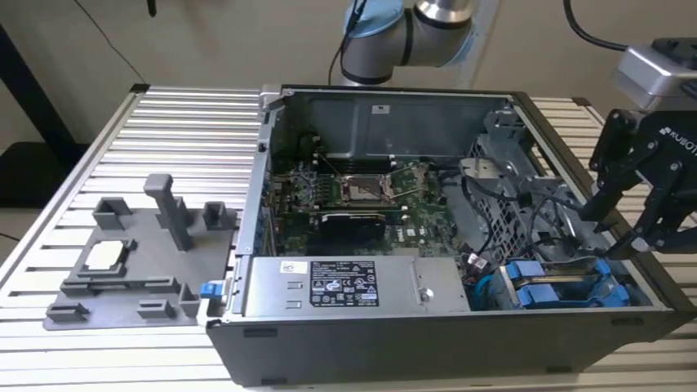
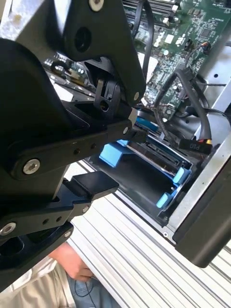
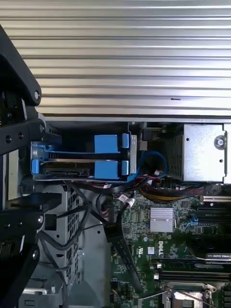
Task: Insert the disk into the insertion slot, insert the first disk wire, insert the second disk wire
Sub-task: 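Insert the first disk wire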
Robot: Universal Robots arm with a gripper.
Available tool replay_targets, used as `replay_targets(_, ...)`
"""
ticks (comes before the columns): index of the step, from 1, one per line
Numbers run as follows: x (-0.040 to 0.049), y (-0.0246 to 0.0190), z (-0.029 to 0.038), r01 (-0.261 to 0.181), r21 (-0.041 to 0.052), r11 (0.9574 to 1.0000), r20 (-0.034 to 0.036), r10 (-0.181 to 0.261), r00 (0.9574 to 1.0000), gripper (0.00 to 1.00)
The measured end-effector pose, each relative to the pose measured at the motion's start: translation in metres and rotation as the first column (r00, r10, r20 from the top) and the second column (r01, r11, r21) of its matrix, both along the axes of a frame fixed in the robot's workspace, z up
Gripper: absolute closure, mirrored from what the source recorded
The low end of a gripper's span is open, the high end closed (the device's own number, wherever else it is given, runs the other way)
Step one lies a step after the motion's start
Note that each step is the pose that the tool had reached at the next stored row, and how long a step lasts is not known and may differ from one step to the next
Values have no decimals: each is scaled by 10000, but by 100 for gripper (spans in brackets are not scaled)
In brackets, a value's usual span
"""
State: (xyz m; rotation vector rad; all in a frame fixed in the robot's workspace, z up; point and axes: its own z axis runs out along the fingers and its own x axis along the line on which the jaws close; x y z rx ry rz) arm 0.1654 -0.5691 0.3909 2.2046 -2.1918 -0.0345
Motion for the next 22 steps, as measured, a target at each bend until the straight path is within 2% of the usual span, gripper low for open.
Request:
replay_targets(4, 71, 25, 0, 0, -1, 10000, 0, 0, 10000, 47)
replay_targets(16, 285, 145, -4, -7, 0, 10000, 1, 7, 10000, 47)
replay_targets(17, 286, 157, -9, -30, -1, 10000, 18, 30, 10000, 47)
replay_targets(19, 287, 164, -24, -207, 1, 9998, 106, 207, 9997, 47)
replay_targets(22, 287, 171, -43, -534, -11, 9986, 330, 534, 9980, 47)
